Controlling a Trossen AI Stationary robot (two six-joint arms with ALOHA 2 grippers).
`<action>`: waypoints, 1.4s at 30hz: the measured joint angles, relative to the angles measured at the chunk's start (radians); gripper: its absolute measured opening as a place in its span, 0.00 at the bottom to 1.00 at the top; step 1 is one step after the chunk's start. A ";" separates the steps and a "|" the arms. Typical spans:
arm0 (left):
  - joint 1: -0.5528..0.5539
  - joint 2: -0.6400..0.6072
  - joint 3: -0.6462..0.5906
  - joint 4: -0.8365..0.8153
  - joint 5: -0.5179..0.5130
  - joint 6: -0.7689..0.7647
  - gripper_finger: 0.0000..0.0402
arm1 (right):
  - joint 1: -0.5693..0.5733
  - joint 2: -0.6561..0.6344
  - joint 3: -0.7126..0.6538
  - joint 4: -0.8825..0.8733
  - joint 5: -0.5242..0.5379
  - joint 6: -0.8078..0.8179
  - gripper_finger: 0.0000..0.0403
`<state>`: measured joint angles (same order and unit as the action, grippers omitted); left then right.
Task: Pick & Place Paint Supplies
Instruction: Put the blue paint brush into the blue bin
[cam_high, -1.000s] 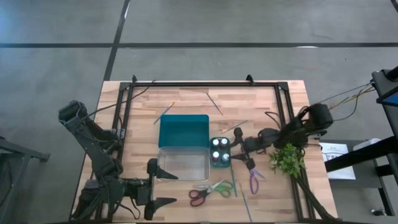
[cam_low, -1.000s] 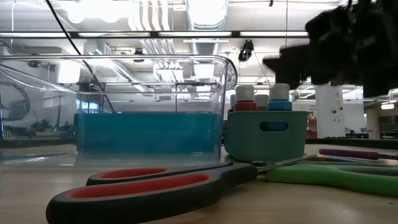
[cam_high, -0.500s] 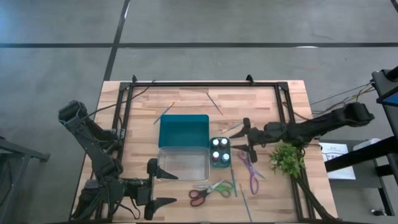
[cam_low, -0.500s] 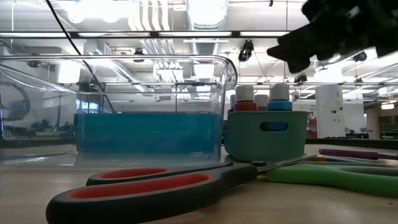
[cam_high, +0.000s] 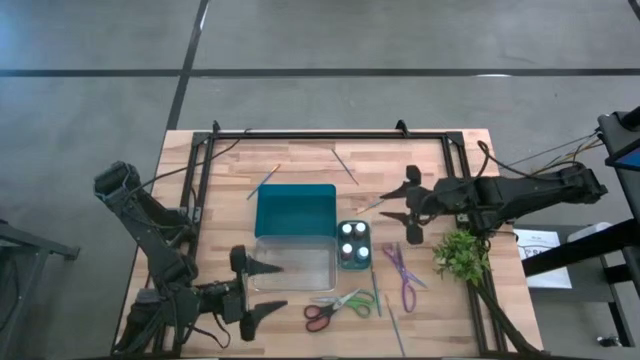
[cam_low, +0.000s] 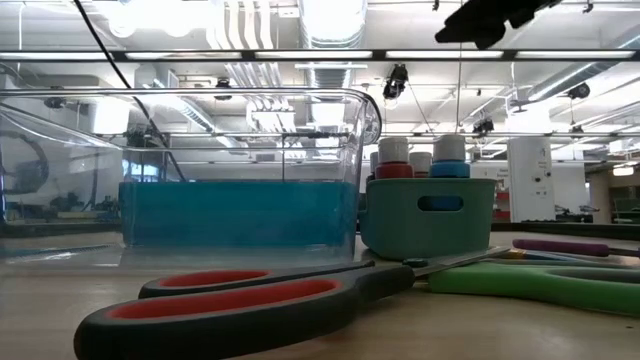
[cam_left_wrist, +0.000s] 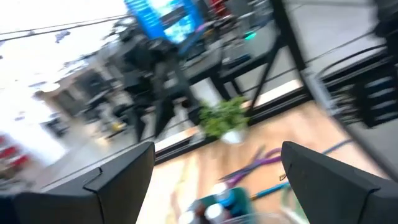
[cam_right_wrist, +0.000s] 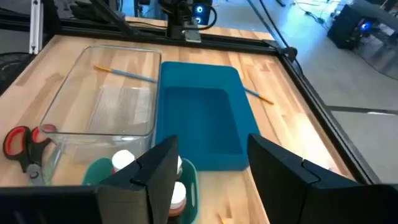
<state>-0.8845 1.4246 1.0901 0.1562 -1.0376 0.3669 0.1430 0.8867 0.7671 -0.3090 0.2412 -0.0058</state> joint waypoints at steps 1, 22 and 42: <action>0.003 0.000 0.000 0.000 -0.031 0.011 0.88 | 0.000 0.002 0.004 -0.004 0.006 -0.001 0.47; 0.335 -0.035 0.001 -0.174 -0.437 0.184 0.88 | -0.258 0.119 0.007 -0.037 0.134 0.080 0.47; 0.432 -0.169 0.000 -0.656 -0.436 -0.115 0.88 | -0.464 0.525 -0.281 0.618 -0.150 0.111 0.35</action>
<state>-0.4526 1.2555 1.0901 -0.4995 -1.4740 0.2521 -0.3205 1.4121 0.4863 0.3094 0.0913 0.1055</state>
